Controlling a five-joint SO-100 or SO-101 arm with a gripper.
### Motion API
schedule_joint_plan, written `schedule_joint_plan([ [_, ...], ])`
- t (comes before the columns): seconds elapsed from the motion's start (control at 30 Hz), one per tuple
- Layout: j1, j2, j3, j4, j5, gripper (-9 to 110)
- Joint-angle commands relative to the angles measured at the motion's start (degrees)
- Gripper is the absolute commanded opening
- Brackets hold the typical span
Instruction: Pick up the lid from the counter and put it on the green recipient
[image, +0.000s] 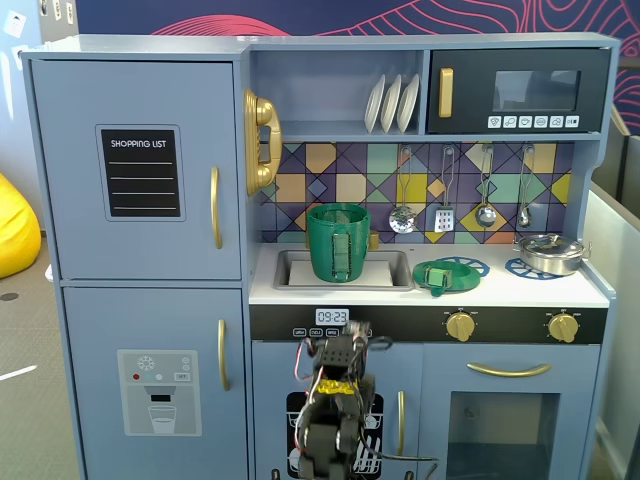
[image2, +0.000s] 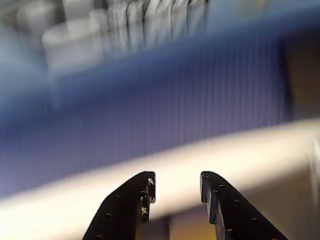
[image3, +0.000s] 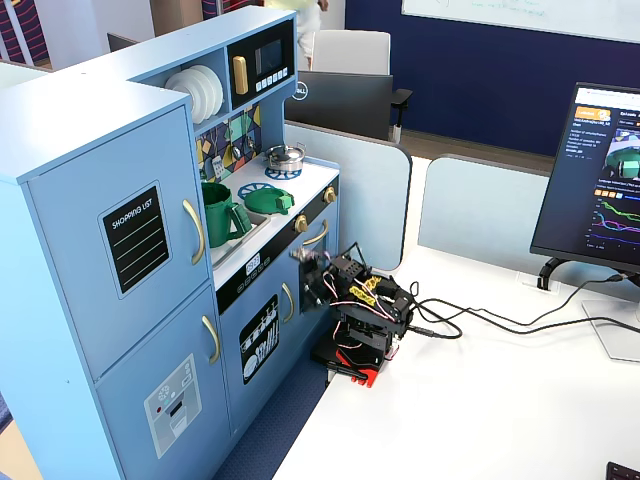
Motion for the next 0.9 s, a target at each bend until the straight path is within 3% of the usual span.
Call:
schedule_joint_plan([
  [0.0,7.29,-9.14,-16.35,-15.56,-5.01,5],
  [0.2,17.31,-13.71,-20.30,-44.12,-10.37,20],
  [0.37,23.55,-17.67,-21.18,-55.99,-8.88,37],
  [0.87,25.84,-37.62,-28.21,-71.81,-7.73,35],
])
